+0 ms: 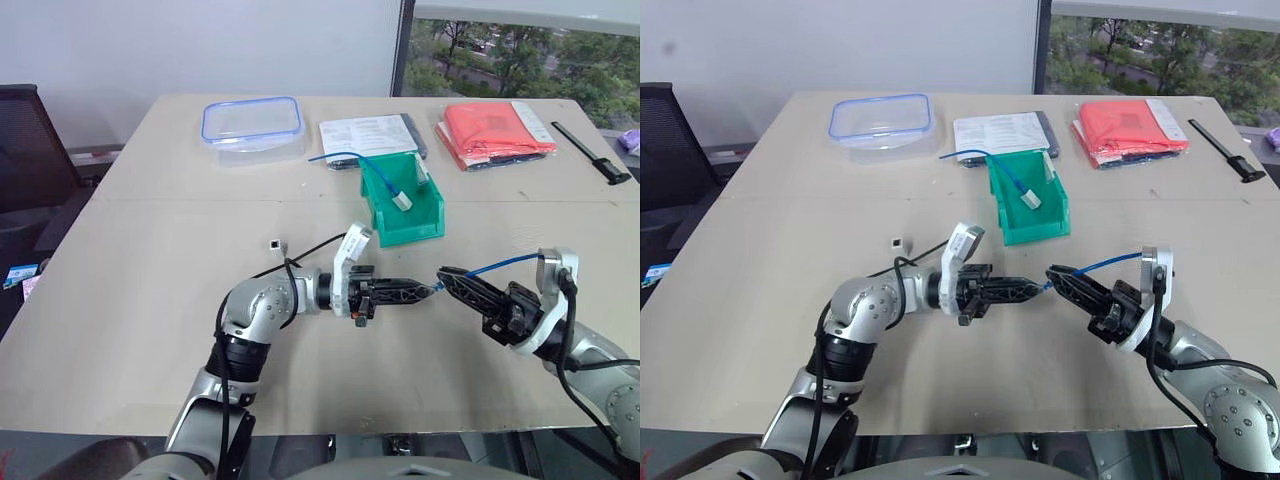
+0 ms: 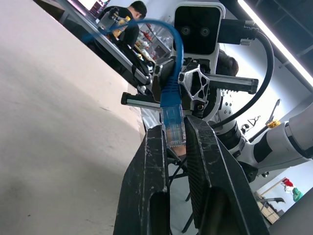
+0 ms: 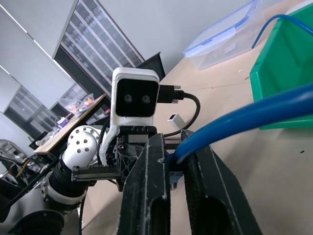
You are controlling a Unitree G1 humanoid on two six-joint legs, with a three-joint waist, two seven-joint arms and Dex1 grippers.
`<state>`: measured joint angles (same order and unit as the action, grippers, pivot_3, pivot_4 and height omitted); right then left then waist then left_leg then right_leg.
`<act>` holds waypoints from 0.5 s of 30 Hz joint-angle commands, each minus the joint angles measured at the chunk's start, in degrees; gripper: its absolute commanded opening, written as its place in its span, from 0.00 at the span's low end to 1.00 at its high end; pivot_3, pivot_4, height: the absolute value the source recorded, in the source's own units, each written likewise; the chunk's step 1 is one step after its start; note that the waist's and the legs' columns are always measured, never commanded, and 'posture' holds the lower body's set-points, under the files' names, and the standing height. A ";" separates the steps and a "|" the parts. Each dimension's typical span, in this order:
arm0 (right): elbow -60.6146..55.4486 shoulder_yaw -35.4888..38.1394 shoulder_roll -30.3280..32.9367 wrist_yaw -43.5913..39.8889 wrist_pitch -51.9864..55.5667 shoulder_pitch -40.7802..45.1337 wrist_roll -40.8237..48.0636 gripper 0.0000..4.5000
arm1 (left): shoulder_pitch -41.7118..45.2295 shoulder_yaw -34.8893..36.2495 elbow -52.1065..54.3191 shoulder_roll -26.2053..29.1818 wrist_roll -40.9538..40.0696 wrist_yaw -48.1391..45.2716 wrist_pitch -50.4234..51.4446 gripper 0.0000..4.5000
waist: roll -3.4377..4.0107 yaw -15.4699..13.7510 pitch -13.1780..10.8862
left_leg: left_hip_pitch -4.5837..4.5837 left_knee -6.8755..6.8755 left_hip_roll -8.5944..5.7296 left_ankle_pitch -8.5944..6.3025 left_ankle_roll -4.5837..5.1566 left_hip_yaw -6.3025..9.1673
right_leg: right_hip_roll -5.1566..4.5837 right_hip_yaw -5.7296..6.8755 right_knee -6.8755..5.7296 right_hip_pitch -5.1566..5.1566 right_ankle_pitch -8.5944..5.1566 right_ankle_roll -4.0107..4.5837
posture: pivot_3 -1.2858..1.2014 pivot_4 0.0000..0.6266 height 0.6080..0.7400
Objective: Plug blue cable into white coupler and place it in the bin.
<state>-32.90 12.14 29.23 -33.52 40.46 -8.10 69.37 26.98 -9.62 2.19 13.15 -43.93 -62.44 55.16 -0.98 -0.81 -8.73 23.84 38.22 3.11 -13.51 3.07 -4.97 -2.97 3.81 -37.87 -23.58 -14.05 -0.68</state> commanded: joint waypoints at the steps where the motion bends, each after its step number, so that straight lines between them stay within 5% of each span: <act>1: -2.27 -1.09 -0.37 0.35 0.68 1.36 3.41 0.03 | 0.68 -1.14 1.86 -0.50 1.79 -0.22 -4.77 0.00 | 0.00 -0.01 0.00 | 0.00 0.00 0.00 0.00 0.00 0.00 | 0.00 0.00 0.00 0.00 0.00 0.00 | 0.52 0.24 0.97; 5: -0.26 0.78 -0.01 0.81 0.81 3.58 6.15 0.00 | -0.35 -0.86 4.82 -0.42 3.21 2.50 -7.03 0.17 | 0.00 0.02 -0.02 | 0.01 -0.01 0.00 0.00 0.00 -0.01 | -0.02 0.00 0.02 0.00 0.00 0.01 | 0.52 0.24 0.97; 7: 1.42 2.16 0.83 0.18 0.99 4.59 7.16 0.00 | -1.72 -1.20 8.83 0.97 4.89 3.96 -9.24 0.35 | 0.00 -0.01 -0.02 | 0.02 -0.02 0.00 0.00 0.00 -0.02 | -0.05 -0.02 0.02 -0.01 0.04 0.05 | 0.52 0.24 0.97; 15: 9.13 6.59 3.00 -1.63 1.08 9.36 9.82 0.00 | -8.57 6.78 30.10 3.03 7.85 19.20 -16.43 0.35 | 0.01 -0.02 -0.05 | 0.01 -0.08 0.02 0.00 0.00 -0.02 | -0.20 -0.05 0.06 -0.01 0.10 0.17 | 0.52 0.24 0.97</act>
<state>-23.75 16.56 31.71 -34.10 42.05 0.53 77.27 18.54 -5.74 27.00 16.33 -36.03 -46.77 40.76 -0.97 -0.83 -8.78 23.85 38.14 3.14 -13.52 3.07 -4.98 -3.18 3.76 -37.81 -23.59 -13.95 -0.52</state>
